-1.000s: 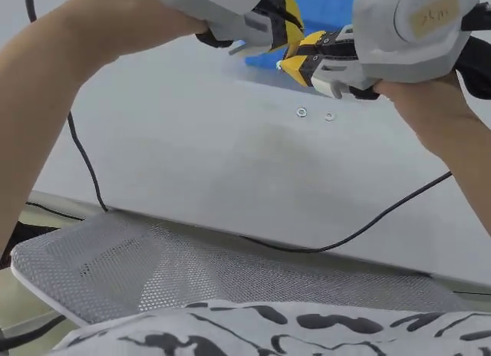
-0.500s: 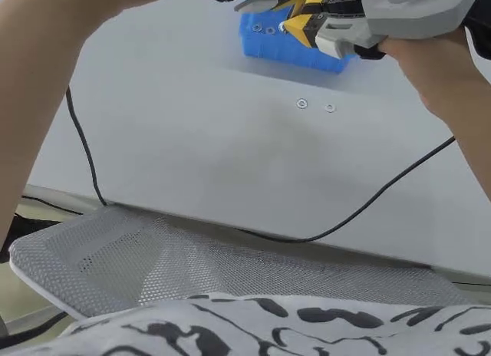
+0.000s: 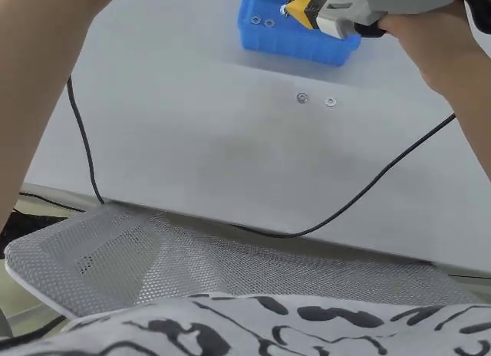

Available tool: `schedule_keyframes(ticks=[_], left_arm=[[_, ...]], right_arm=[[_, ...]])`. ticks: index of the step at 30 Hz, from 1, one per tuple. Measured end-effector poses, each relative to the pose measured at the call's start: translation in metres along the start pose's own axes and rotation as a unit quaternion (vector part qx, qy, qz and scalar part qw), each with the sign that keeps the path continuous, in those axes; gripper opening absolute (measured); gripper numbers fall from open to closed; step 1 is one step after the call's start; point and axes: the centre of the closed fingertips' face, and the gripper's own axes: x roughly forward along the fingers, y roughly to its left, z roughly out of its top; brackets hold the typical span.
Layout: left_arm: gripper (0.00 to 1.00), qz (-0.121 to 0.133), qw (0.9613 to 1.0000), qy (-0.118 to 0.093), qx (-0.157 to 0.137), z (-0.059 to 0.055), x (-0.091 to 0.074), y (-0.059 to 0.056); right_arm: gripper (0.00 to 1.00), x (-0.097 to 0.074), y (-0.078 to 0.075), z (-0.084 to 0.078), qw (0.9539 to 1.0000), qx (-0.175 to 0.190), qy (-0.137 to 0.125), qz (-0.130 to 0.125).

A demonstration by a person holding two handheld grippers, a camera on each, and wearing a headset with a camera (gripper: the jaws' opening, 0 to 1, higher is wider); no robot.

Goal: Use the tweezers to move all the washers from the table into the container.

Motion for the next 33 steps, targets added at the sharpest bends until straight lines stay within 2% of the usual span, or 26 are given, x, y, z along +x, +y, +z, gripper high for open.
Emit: schedule_keyframes(ticks=[3, 5, 11, 15, 17, 21, 23, 25, 26, 33], left_arm=[[0.00, -0.003, 1.0000, -0.002, -0.005, -0.001, 0.003, -0.001], [0.00, -0.004, 0.9999, -0.003, -0.009, -0.005, 0.008, 0.003], [0.00, -0.010, 0.9998, -0.001, -0.018, -0.012, 0.014, 0.005], [0.00, -0.015, 0.9995, -0.001, -0.027, -0.019, 0.023, 0.011], [0.00, -0.008, 0.9993, 0.004, -0.037, -0.019, 0.021, 0.008], [0.00, -0.013, 0.9991, 0.004, -0.041, -0.029, 0.033, 0.014], [0.00, -0.014, 0.9990, 0.006, -0.041, -0.031, 0.030, 0.014], [0.00, -0.016, 0.9989, 0.006, -0.044, -0.037, 0.038, 0.019], [0.00, -0.016, 0.9989, 0.006, -0.045, -0.038, 0.036, 0.017], [0.00, -0.021, 0.9987, 0.008, -0.046, -0.039, 0.039, 0.021]], right_arm=[[0.05, 0.004, -0.003, -0.005, 1.0000, 0.002, 0.005, 0.002], [0.05, 0.007, -0.005, -0.007, 1.0000, 0.002, 0.008, 0.002], [0.05, 0.015, -0.007, -0.014, 0.9998, 0.004, 0.016, 0.009], [0.05, 0.020, -0.010, -0.020, 0.9996, 0.011, 0.023, 0.015], [0.05, 0.024, -0.012, -0.023, 0.9995, 0.011, 0.026, 0.016], [0.05, 0.029, -0.014, -0.028, 0.9992, 0.018, 0.031, 0.021], [0.05, 0.033, -0.016, -0.032, 0.9990, 0.021, 0.033, 0.021], [0.05, 0.035, -0.017, -0.033, 0.9988, 0.026, 0.033, 0.024], [0.05, 0.036, -0.018, -0.033, 0.9988, 0.028, 0.033, 0.024], [0.05, 0.040, -0.017, -0.033, 0.9984, 0.034, 0.036, 0.028]])
